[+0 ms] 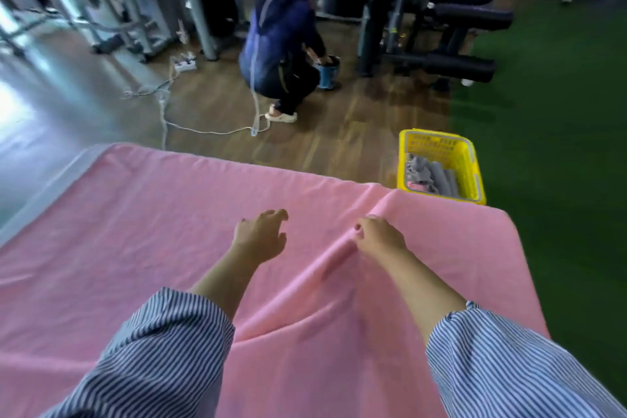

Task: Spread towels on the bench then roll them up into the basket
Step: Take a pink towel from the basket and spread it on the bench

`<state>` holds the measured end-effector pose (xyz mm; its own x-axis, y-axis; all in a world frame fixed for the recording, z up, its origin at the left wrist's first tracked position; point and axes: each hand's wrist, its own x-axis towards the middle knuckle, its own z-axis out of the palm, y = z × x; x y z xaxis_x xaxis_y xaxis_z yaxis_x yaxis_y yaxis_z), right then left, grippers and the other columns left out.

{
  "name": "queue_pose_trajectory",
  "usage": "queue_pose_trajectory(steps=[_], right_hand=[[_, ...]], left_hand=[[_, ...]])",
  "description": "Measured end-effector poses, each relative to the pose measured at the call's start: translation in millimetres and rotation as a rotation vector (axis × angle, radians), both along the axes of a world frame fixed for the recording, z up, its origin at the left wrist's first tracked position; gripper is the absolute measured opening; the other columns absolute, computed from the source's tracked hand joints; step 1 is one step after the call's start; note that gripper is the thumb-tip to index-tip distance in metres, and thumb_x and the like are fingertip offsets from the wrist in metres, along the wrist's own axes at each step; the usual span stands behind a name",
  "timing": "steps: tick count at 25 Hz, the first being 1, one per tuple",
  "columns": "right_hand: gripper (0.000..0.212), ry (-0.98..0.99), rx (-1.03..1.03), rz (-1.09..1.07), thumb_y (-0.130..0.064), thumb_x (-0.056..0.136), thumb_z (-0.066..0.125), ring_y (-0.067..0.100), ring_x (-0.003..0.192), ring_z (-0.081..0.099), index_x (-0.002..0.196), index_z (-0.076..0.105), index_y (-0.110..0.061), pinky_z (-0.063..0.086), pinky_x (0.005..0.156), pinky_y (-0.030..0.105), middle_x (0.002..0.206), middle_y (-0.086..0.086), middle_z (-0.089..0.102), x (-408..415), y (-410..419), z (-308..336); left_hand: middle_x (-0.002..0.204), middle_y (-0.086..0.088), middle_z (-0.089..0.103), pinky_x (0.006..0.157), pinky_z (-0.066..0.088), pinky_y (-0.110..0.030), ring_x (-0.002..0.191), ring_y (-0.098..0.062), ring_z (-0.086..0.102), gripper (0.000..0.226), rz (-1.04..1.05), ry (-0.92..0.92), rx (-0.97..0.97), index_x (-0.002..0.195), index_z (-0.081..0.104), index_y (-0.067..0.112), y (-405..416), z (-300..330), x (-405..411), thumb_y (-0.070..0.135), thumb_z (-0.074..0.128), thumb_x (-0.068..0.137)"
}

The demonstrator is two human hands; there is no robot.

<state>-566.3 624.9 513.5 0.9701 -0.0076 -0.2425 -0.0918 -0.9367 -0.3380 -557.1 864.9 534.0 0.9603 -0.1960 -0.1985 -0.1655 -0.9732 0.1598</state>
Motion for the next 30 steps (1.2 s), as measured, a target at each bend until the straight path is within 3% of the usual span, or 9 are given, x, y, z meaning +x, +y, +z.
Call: queue_pose_trajectory(steps=[4,15,23,30], right_hand=[[0.027,-0.028,0.015,0.132,-0.031,0.089,0.055,0.028,0.107,0.054,0.109,0.057,-0.013,0.045,0.082,0.033,0.115,0.008,0.055,-20.5,110.2,11.6],[0.028,0.045,0.021,0.25,-0.036,0.087,0.057,0.028,0.105,0.057,0.107,0.058,-0.015,0.046,0.083,0.033,0.117,0.009,0.058,-56.6,425.0,3.9],[0.03,0.016,0.03,0.355,-0.035,0.09,0.055,0.029,0.106,0.056,0.11,0.056,-0.012,0.047,0.083,0.034,0.119,0.009,0.058,-0.5,583.7,-7.0],[0.026,0.044,0.034,0.257,-0.034,0.09,0.055,0.027,0.107,0.056,0.106,0.056,-0.013,0.046,0.082,0.032,0.118,0.007,0.058,45.9,655.8,-23.5]], left_hand=[[0.132,0.005,0.054,0.087,0.048,-0.035,0.116,-0.021,0.055,0.038,0.098,-0.004,-0.024,0.13,0.047,0.029,109.4,4.8,-34.2,0.032,0.049,0.092],[0.127,0.008,0.06,0.082,0.05,-0.033,0.108,-0.022,0.061,0.034,0.293,-0.085,0.001,0.125,0.053,0.03,451.1,29.1,-126.9,0.029,0.052,0.091],[0.131,0.01,0.056,0.089,0.046,-0.033,0.114,-0.02,0.057,0.036,0.345,-0.087,-0.018,0.126,0.051,0.032,570.2,28.4,-80.2,0.029,0.054,0.09],[0.135,0.008,0.053,0.091,0.048,-0.036,0.117,-0.021,0.057,0.037,0.322,-0.016,0.028,0.129,0.048,0.031,652.0,24.2,-18.4,0.033,0.051,0.091]])
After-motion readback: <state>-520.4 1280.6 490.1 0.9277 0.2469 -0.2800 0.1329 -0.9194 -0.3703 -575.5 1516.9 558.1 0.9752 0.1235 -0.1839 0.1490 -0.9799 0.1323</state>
